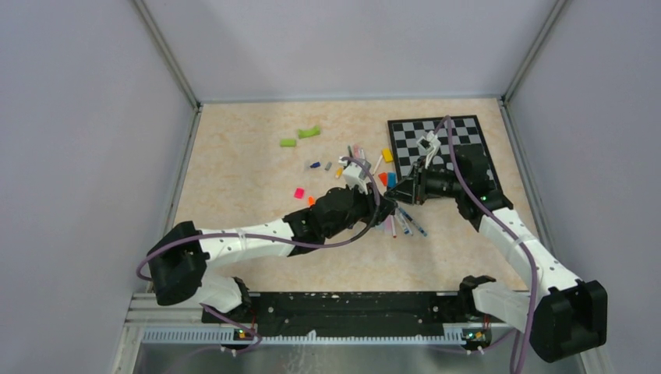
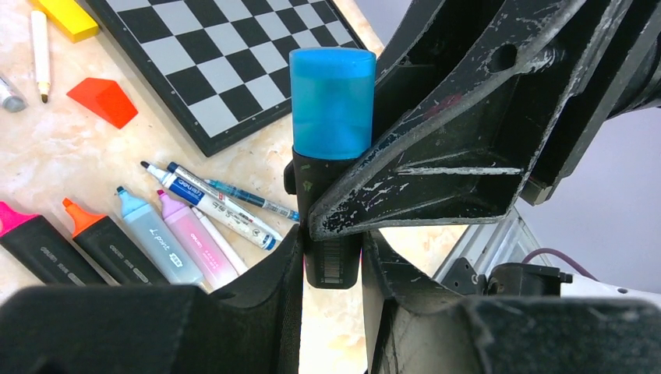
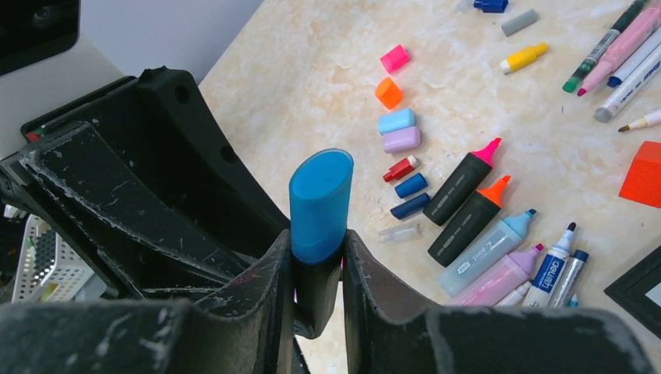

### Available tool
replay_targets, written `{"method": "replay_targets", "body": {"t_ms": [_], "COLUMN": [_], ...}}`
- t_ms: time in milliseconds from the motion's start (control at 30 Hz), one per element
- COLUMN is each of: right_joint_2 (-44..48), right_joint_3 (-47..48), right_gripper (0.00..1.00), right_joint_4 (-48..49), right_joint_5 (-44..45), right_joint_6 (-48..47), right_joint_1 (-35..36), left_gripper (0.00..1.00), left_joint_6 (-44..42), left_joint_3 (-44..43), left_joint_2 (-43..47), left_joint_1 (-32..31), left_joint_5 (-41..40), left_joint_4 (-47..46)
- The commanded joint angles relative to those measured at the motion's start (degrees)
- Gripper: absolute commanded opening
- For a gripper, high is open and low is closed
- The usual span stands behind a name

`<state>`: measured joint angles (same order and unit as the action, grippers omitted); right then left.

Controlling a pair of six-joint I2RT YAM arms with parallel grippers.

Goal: Open the pen caps
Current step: Pick up the pen from the center of the board, then open the pen cap from the pen.

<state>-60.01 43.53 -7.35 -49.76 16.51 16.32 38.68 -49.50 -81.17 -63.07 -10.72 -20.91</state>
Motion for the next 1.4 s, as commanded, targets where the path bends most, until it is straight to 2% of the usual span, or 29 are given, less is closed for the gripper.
{"method": "replay_targets", "body": {"t_ms": [0,100,200,300,367,500,600,767,1000,1133,1367], "right_joint_2": [0.68,0.94,1.22,1.74,2.12,2.26,2.38,2.78,3.16,3.27,3.14], "right_joint_3": [0.55,1.11,0.14,-0.94,-1.67,-3.84,-6.25,-8.42,-8.81,-8.64,-8.66], "right_gripper": [0.0,0.0,0.0,0.0,0.0,0.0,0.0,0.0,0.0,0.0,0.0], "right_joint_4": [0.65,0.82,2.77,2.77,2.91,5.87,10.86,12.5,11.32,10.01,9.77], "right_joint_5": [-0.47,-4.52,-12.55,-17.35,-19.47,-26.17,-30.54,-35.58,-38.28,-39.15,-39.1], "right_joint_6": [-2.54,-4.61,-6.69,-10.0,-11.16,-11.24,-9.13,-9.69,-11.46,-12.8,-13.31], "right_joint_1": [0.68,-0.61,-2.93,-4.48,-5.2,-5.65,-5.64,-5.4,-4.48,-4.19,-3.86], "left_gripper": [0.2,0.37,0.6,0.87,0.98,0.99,0.99,0.99,0.98,0.92,0.72], "left_joint_6": [-2.56,-6.72,-12.63,-14.7,-15.2,-13.61,-12.86,-10.21,-9.81,-8.75,-3.79], "left_joint_3": [-2.25,0.12,4.78,10.98,14.53,18.9,20.27,19.13,13.7,12.82,12.15], "left_joint_2": [1.26,4.54,9.93,16.63,20.94,27.0,27.59,21.87,10.35,6.53,1.98], "left_joint_1": [-0.65,-0.62,-0.48,-0.15,0.64,1.59,3.12,4.13,4.26,4.6,5.56], "left_joint_5": [1.27,2.5,5.75,9.5,12.79,13.48,18.19,21.84,26.03,27.67,33.2], "left_joint_4": [-3.27,-3.76,-6.53,-9.61,-10.98,-11.12,-15.39,-25.13,-32.9,-37.49,-43.75]}}
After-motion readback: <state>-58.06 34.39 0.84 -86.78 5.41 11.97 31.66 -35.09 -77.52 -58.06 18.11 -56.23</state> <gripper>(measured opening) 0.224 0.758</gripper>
